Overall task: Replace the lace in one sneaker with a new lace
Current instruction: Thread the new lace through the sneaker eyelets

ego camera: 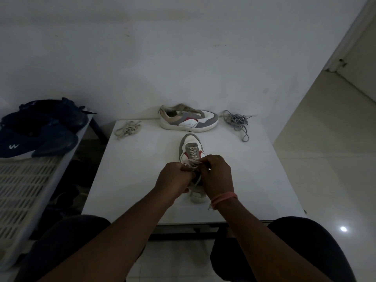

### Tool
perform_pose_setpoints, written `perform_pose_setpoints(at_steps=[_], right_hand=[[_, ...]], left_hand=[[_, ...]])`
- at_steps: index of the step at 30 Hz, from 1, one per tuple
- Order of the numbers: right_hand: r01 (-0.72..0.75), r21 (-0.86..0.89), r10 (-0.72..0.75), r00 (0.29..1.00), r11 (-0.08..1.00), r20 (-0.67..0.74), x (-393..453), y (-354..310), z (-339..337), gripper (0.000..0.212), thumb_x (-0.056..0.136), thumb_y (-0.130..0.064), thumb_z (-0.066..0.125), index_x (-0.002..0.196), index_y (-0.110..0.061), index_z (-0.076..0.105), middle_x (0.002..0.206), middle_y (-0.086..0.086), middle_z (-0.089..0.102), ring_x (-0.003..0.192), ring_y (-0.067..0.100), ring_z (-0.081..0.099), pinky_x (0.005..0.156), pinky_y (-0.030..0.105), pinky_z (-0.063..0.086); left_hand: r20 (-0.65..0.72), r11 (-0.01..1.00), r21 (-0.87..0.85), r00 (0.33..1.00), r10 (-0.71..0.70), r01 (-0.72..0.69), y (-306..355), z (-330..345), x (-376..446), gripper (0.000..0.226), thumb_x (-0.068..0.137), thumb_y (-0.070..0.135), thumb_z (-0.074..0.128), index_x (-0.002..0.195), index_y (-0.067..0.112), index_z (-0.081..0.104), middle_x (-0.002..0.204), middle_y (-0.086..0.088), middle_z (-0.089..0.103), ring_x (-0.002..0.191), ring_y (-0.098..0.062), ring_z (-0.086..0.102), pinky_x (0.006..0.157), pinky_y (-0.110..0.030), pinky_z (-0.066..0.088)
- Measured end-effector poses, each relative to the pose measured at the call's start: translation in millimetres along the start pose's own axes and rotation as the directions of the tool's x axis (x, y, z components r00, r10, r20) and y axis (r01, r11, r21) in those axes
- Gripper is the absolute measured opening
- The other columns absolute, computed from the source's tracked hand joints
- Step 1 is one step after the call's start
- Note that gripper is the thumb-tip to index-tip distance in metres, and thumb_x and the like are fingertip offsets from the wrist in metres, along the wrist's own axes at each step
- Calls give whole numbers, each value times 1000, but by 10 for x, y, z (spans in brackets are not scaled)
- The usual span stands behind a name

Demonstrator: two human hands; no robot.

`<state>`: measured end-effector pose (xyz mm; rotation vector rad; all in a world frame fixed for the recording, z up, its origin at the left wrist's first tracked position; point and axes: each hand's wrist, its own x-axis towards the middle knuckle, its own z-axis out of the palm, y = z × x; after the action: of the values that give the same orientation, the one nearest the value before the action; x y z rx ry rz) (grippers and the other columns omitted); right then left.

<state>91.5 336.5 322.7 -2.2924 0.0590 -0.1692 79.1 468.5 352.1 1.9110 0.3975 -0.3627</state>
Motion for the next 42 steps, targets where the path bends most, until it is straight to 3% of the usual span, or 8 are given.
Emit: perform_pose_setpoints(at_steps=[5,10,14,21,26,31,37,42], right_hand=[[28,51,-26,998,998,-49,-64,7,112,11,96,-4,58,102,-8,67,110,5,59,92,10,55,74,2,40],[109,14,-108,994,994,-32,-47,4,77,11,93,1,57,96,-5,66,109,9,58,92,17,59,78,8,44],[169,-75,-161,982,983,95,-76,10,-4,6,89,-2,64,93,-1,67,106,13,58,87,27,62,79,34,56],[299,-356,-213,941,885,261,-81,23,-92,24,96,-20,60,116,-11,70,112,11,60,103,28,56,80,30,44],[310,-556,-166,941,771,295,-140,-14,-57,30,98,-27,48,122,-20,64,120,3,64,111,30,47,94,42,38],[289,-580,-80,930,761,358,-133,-52,-58,39,93,-26,50,130,-19,58,124,7,55,113,33,43,95,45,38],[57,-299,9,977,953,214,30,33,-162,30,89,-27,63,118,-17,64,116,9,57,104,29,58,90,42,54],[340,-317,-228,912,886,342,13,4,-108,38,91,-24,67,129,-26,65,137,4,53,118,27,50,103,37,47]], left_hand=[[112,982,-11,977,-184,186,-22,-13,-131,47,81,15,84,110,11,47,105,-17,64,82,-30,73,63,-38,63],[51,985,170,997,-49,39,-138,64,-63,24,79,5,82,97,9,67,88,-12,74,70,-24,76,66,-40,65],[28,998,-48,999,-27,28,-128,29,23,13,86,1,73,97,6,76,86,-15,76,72,-26,77,71,-43,65],[-194,991,-136,981,-19,-8,-318,156,211,19,65,26,83,78,26,69,81,0,75,80,-23,75,75,-46,63],[-129,976,120,972,194,-179,-189,237,97,22,84,19,62,95,25,79,93,4,77,86,-16,72,82,-39,61],[64,740,588,930,361,-327,-138,145,169,29,97,25,53,112,24,77,105,-4,76,88,-20,70,81,-36,58],[69,602,698,873,483,-388,-316,198,190,21,96,32,54,100,31,74,97,4,72,83,-16,67,66,-25,44],[-47,612,711,845,533,-347,-322,178,206,15,95,26,61,92,18,73,86,0,72,75,-16,67,61,-20,37]])
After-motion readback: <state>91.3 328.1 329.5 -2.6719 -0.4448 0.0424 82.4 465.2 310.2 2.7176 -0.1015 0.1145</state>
